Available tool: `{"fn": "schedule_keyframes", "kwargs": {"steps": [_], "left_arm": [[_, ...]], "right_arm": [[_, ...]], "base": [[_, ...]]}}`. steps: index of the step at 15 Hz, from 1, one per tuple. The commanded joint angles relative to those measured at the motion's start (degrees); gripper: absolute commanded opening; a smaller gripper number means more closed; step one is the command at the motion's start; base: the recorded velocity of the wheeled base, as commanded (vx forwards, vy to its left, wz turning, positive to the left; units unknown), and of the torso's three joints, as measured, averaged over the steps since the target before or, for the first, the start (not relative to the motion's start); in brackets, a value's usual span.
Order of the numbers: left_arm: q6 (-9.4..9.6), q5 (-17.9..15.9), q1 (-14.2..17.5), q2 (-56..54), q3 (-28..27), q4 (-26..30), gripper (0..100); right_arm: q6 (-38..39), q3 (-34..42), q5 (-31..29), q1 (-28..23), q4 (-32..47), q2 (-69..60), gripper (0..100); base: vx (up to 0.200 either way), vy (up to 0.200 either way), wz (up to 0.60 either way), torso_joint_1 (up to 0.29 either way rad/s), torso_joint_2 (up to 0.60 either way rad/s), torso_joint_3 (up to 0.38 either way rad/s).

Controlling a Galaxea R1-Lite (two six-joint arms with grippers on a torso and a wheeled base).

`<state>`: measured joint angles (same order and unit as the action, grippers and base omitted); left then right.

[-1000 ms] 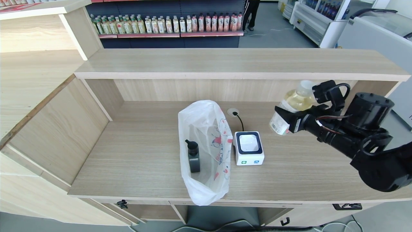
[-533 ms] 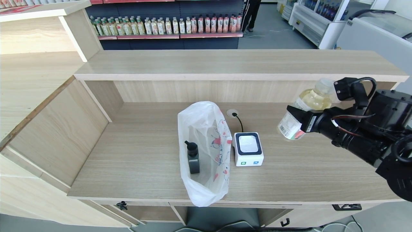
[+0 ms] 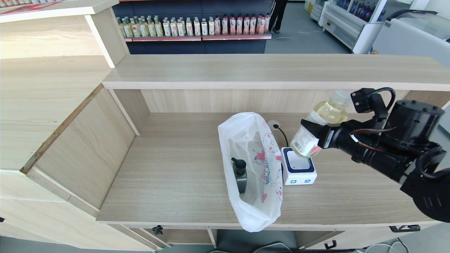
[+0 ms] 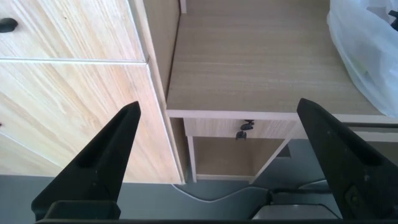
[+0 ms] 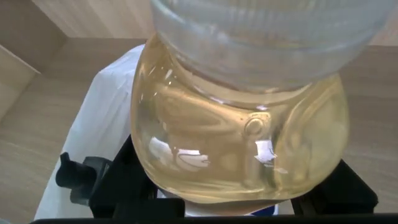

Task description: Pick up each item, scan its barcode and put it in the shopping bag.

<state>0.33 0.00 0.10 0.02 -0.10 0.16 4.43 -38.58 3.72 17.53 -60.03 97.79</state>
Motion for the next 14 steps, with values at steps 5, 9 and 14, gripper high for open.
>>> {"fn": "schedule_keyframes", "kwargs": {"steps": [5,9,14], "left_arm": [[0.02,0.00,0.08,-0.02,0.01,0.02,100],[0.02,0.00,0.08,-0.02,0.01,0.02,100],[0.02,0.00,0.08,-0.02,0.01,0.02,100]], "right_arm": [[0.76,-10.20,4.28,2.77,-2.55,14.00,0],[0.85,-18.19,6.04,5.32,-2.46,21.56,0],[0.50,-21.62,5.95,8.05,-2.73,26.22,0]], "base": [[0.000,0.000,0.00,0.000,0.00,0.000],[0.000,0.000,0.00,0.000,0.00,0.000],[0.000,0.000,0.00,0.000,0.00,0.000]]}}
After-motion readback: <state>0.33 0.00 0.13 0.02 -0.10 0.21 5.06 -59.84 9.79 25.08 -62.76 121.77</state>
